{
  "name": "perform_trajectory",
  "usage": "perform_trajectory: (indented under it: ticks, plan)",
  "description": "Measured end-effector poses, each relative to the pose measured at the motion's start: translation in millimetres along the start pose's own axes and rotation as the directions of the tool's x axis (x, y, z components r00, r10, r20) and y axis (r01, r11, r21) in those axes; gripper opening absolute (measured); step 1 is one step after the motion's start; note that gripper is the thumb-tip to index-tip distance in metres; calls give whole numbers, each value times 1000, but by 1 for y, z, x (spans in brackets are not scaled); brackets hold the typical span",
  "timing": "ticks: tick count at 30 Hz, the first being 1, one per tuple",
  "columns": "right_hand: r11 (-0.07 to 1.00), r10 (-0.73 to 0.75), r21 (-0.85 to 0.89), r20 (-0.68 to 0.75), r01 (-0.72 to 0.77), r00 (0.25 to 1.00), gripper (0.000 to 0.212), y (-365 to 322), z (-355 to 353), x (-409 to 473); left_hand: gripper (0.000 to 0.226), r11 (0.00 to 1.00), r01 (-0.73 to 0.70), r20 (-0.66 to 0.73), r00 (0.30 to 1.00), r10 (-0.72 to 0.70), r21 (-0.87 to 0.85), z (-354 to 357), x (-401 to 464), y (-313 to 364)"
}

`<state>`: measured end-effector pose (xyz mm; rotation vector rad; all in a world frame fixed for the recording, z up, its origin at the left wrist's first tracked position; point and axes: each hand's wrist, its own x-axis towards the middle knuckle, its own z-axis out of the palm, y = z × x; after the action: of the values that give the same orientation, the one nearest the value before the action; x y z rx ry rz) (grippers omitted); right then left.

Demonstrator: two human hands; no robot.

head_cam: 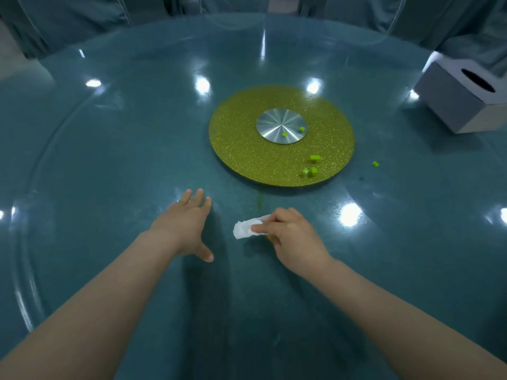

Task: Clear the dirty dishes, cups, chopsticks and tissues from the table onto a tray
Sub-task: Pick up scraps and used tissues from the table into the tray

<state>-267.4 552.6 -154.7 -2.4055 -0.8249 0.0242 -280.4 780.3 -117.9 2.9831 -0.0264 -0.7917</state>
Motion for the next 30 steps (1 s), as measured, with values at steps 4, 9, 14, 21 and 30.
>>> perform_trajectory:
  ticks: [4, 9, 14, 21, 30]
  plan:
    - [988, 130, -82, -30, -132, 991, 39, 13, -2, 37, 127, 999, 40, -5, 999, -40, -16, -1, 2, -19]
    - [939, 246, -222, -95, -262, 965, 44, 21, -2, 101, 119, 991, 109, -65, 991, -114, -79, 0, 0, -37]
    - [936, 224, -261, -72, -235, 972, 52, 15, 15, 117, 105, 984, 165, -211, 961, -177, -71, 7, -10, -42]
    - [990, -29, -134, 86, 41, 996, 63, -7, 20, 65, 85, 962, 176, -315, 919, -237, -209, 23, -32, -28]
    - [977, -175, -78, 227, 197, 958, 57, -25, 1, -40, 90, 935, 114, -206, 960, -191, -337, 44, -72, 19]
